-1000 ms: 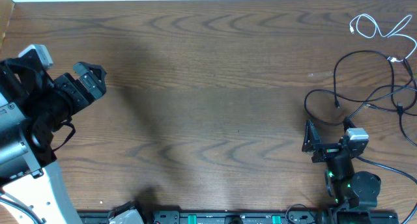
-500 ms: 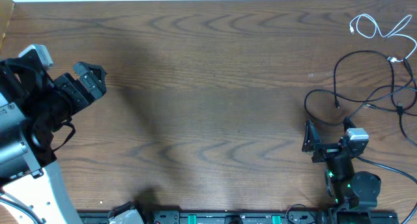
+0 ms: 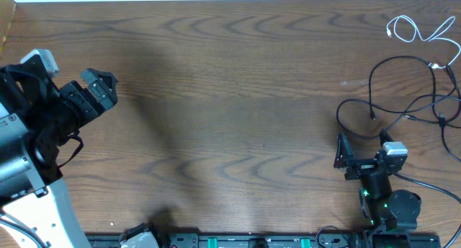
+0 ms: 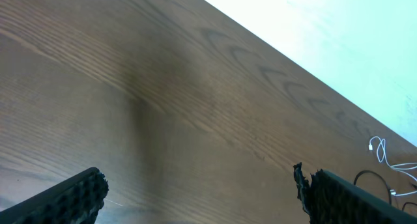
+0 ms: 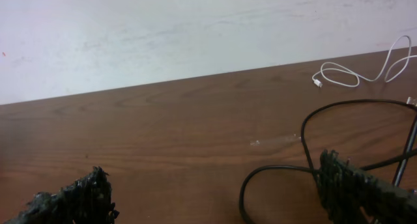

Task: Untangle cables

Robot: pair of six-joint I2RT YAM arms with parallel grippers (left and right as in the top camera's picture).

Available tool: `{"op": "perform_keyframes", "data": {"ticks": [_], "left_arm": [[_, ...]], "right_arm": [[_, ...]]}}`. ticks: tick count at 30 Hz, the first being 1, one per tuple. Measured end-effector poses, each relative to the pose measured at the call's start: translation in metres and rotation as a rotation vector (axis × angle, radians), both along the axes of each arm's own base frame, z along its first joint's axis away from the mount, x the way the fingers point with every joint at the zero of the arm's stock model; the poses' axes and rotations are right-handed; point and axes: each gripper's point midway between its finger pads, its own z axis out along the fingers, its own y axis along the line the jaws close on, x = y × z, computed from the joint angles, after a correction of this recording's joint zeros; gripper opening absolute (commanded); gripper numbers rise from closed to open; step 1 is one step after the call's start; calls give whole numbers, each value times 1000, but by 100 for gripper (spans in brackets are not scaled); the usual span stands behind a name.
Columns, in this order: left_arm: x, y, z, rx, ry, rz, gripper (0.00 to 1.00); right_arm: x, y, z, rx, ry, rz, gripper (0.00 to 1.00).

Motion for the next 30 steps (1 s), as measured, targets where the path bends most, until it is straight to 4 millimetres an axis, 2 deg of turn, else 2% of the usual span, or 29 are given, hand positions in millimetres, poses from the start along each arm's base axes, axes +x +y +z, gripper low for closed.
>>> {"op": "perform_keyframes", "data": {"ticks": [11, 15, 22, 25, 26, 28, 30], "left_arm": [[-1, 3, 0, 17, 2, 9, 100], [-9, 4, -4, 67, 32, 28, 100], [-26, -25, -18, 150, 14, -48, 100], [-25, -31, -26, 181, -53, -67, 100], [-27, -36, -37, 192, -76, -81, 100], [-22, -40, -38, 226, -162, -103, 100], [-26, -52, -50, 272, -242, -161, 100]], "right_arm": [[0, 0, 0, 0, 0, 0, 99], [0, 0, 0, 0, 0, 0, 99], [0, 0, 0, 0, 0, -1, 99], [0, -1, 0, 0, 0, -3, 99], [0, -1, 0, 0, 1, -3, 99], [0, -1, 0, 0, 1, -3, 99], [0, -1, 0, 0, 1, -4, 99]]}}
